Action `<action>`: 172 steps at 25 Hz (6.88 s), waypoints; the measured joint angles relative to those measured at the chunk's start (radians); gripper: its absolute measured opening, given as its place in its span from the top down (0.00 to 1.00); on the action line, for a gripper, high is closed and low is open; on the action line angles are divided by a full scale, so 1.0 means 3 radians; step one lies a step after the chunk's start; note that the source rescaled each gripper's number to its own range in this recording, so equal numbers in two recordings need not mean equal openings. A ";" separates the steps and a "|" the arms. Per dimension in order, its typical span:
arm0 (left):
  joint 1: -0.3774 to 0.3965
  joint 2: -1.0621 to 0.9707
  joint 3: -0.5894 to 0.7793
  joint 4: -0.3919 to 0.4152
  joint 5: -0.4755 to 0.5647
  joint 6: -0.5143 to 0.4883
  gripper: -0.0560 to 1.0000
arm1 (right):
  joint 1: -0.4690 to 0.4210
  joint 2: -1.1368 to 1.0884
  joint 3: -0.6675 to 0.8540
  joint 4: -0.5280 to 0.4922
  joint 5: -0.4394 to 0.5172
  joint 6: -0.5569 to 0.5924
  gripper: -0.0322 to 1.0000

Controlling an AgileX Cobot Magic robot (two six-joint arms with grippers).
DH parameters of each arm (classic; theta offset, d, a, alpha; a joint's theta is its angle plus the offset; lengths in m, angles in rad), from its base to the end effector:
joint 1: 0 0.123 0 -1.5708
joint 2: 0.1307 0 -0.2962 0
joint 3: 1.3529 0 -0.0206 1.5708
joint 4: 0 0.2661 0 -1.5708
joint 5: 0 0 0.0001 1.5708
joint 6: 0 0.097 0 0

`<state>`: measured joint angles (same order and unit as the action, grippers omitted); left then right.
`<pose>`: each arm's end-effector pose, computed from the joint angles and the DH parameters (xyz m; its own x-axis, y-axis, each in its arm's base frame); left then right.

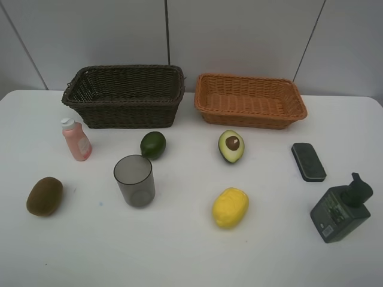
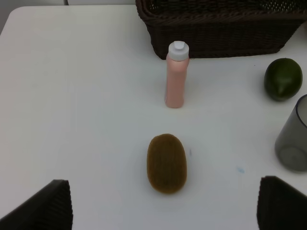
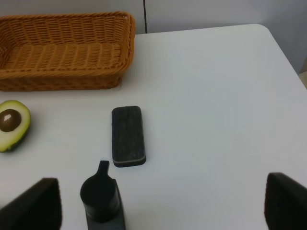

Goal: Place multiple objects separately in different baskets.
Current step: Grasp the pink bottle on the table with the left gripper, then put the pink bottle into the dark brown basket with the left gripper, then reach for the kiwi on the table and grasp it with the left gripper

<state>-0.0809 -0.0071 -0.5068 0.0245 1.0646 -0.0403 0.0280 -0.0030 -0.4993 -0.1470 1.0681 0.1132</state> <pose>0.0007 0.0020 0.2836 -0.4471 0.0077 -0.8945 0.0490 0.9987 -0.0159 0.0018 -0.0124 0.2818 -0.4523 0.0290 -0.8914 0.1055 0.9942 -0.0212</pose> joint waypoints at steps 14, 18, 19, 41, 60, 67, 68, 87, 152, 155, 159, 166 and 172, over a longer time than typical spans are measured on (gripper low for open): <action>0.0000 0.0000 0.0000 0.0000 0.0000 0.0000 0.00 | 0.0000 0.0000 0.0000 0.0000 0.0000 0.0000 0.00; 0.0000 0.0000 0.0000 0.0000 0.0000 0.0000 0.00 | 0.0000 0.0000 0.0000 -0.0003 0.0000 0.0000 0.00; 0.0000 0.0000 0.0000 0.0000 0.0000 0.0000 0.00 | 0.0000 0.0000 0.0000 -0.0003 0.0000 0.0000 0.00; 0.0000 0.0000 0.0000 -0.0082 0.0000 0.0000 0.00 | 0.0000 0.0000 0.0000 -0.0003 -0.0003 0.0000 0.00; 0.0000 0.2938 -0.0821 -0.0099 -0.0715 -0.0021 0.00 | 0.0000 0.0000 0.0000 -0.0003 -0.0006 0.0000 0.00; 0.0000 0.4522 -0.1549 -0.0099 -0.0737 -0.0005 0.00 | 0.0000 0.0000 0.0000 -0.0003 -0.0009 0.0000 0.00; -0.0003 0.4728 -0.1645 -0.0099 -0.0722 0.0009 0.00 | 0.0000 0.0000 0.0000 -0.0003 -0.0009 0.0000 0.00; -0.0164 0.6619 -0.2646 -0.0082 -0.0694 0.0116 0.00 | 0.0000 0.0000 0.0000 -0.0003 -0.0009 0.0000 0.00; -0.0127 0.4849 -0.2046 -0.0300 0.0450 -0.0476 0.00 | 0.0000 0.0000 0.0000 -0.0003 -0.0009 0.0000 0.00; -0.0127 0.4722 -0.1662 -0.0249 0.0453 -0.0487 0.00 | 0.0000 0.0000 0.0000 -0.0003 -0.0009 0.0000 0.00; -0.0127 0.4785 -0.1357 -0.0112 0.0309 -0.0490 0.00 | 0.0000 0.0000 0.0000 -0.0003 -0.0009 0.0000 0.00; -0.0127 0.5143 -0.1279 -0.0055 -0.0130 -0.0502 0.00 | 0.0000 0.0000 0.0000 -0.0003 -0.0009 0.0000 0.00; -0.0127 0.5503 -0.1279 -0.0048 -0.0312 -0.0502 0.00 | 0.0000 0.0000 0.0000 -0.0003 -0.0009 0.0000 0.00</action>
<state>-0.1191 1.6438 -0.8906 0.0099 0.9710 -0.1908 0.0280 -0.0030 -0.4993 -0.1479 1.0654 0.1132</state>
